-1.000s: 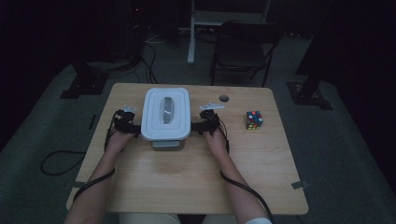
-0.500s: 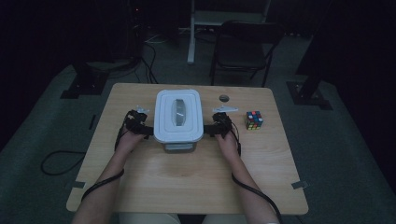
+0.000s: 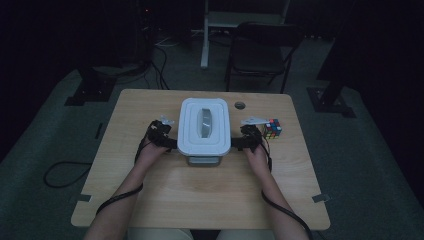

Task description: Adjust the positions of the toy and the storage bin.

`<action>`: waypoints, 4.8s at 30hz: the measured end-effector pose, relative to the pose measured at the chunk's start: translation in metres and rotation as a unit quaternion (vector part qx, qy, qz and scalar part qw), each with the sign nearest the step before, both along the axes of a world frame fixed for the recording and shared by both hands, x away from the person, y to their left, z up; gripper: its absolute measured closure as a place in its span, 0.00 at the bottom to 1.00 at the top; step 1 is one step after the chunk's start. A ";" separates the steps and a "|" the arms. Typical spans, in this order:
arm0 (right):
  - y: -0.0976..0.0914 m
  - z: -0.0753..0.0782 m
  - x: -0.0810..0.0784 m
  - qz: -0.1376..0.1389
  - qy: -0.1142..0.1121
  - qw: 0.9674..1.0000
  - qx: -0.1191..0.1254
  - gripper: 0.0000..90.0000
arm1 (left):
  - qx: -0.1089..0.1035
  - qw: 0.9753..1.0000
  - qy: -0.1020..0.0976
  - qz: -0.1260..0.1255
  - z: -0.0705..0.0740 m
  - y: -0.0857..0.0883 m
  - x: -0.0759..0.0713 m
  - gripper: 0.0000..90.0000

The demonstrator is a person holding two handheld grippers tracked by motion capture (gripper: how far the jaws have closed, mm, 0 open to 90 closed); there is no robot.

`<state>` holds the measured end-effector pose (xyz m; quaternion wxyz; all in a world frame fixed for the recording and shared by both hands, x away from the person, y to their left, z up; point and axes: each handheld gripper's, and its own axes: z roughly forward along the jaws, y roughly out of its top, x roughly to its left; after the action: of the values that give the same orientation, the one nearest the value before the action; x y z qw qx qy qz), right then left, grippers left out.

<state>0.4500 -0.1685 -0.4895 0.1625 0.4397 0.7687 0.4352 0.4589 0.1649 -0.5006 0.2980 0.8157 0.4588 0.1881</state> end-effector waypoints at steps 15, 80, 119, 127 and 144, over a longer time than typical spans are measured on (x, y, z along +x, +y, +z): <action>-0.033 -0.003 -0.009 -0.008 0.001 1.000 0.010 0.14 | -0.043 0.999 0.008 -0.025 -0.007 -0.020 -0.002 0.01; -0.049 -0.015 -0.040 0.020 0.037 0.998 0.038 0.19 | -0.018 0.997 -0.027 -0.065 0.013 -0.037 -0.045 0.05; -0.087 -0.022 -0.115 -0.001 0.011 0.999 0.041 0.14 | -0.064 0.992 0.000 -0.113 -0.005 -0.024 -0.105 0.03; -0.124 -0.030 -0.096 -0.055 0.016 0.995 0.076 0.14 | -0.071 0.994 0.002 -0.087 -0.010 0.002 -0.111 0.02; -0.141 -0.016 -0.049 -0.134 -0.011 0.990 0.046 0.13 | -0.030 0.997 -0.022 -0.074 -0.016 0.045 -0.145 0.02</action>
<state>0.4015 -0.3092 -0.5058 0.2076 0.5409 0.6798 0.4497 0.3138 0.2096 -0.5170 0.3456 0.8339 0.3954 0.1698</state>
